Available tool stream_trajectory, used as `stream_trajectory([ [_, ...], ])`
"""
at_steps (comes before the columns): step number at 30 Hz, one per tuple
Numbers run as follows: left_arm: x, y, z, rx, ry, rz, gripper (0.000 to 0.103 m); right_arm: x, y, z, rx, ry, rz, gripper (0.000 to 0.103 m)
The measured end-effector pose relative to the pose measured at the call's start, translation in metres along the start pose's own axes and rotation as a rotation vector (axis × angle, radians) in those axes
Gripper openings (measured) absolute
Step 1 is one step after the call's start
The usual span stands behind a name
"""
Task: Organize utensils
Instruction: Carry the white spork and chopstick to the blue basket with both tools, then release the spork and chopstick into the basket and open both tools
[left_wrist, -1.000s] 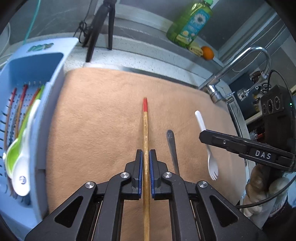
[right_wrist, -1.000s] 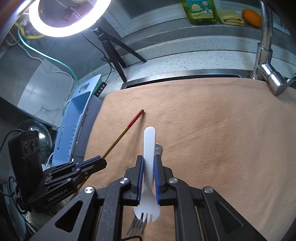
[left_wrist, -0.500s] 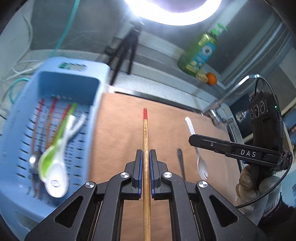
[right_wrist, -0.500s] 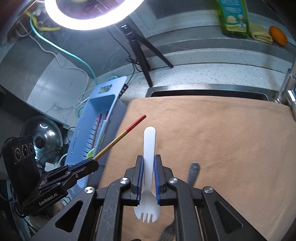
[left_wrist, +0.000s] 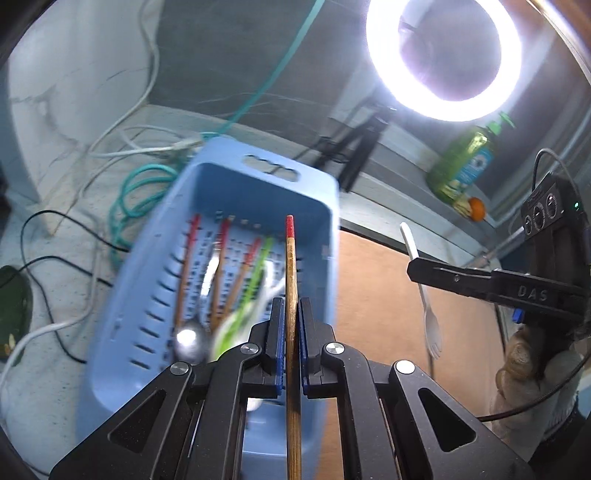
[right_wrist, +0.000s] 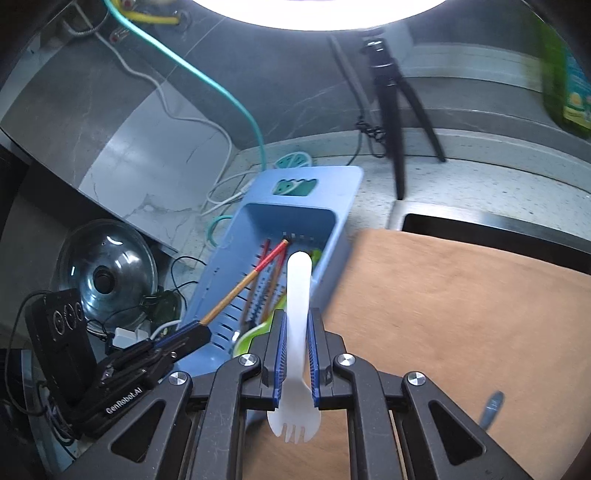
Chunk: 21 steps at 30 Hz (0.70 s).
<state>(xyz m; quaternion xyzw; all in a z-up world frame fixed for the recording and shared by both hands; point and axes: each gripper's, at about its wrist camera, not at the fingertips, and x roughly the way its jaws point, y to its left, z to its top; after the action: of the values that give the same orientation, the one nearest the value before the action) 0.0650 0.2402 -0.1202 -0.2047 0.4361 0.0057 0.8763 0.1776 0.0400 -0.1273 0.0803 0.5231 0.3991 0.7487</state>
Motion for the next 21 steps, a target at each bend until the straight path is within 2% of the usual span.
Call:
stream_trajectory([
  [8,0.01,0.027,0.005,-0.028,0.017,0.037,0.005,0.049,0.029,0.013,0.021,0.064,0.049,0.01],
  [17,0.015,0.037,0.006,-0.036,0.037,0.06,0.006,0.074,0.041,0.015,-0.008,0.093,0.023,0.013],
  [19,0.014,0.038,0.006,-0.039,0.033,0.076,0.018,0.076,0.043,0.015,-0.014,0.099,0.019,0.013],
  [21,0.011,0.039,0.006,-0.048,0.029,0.081,0.019,0.076,0.043,0.015,-0.018,0.103,0.019,0.013],
])
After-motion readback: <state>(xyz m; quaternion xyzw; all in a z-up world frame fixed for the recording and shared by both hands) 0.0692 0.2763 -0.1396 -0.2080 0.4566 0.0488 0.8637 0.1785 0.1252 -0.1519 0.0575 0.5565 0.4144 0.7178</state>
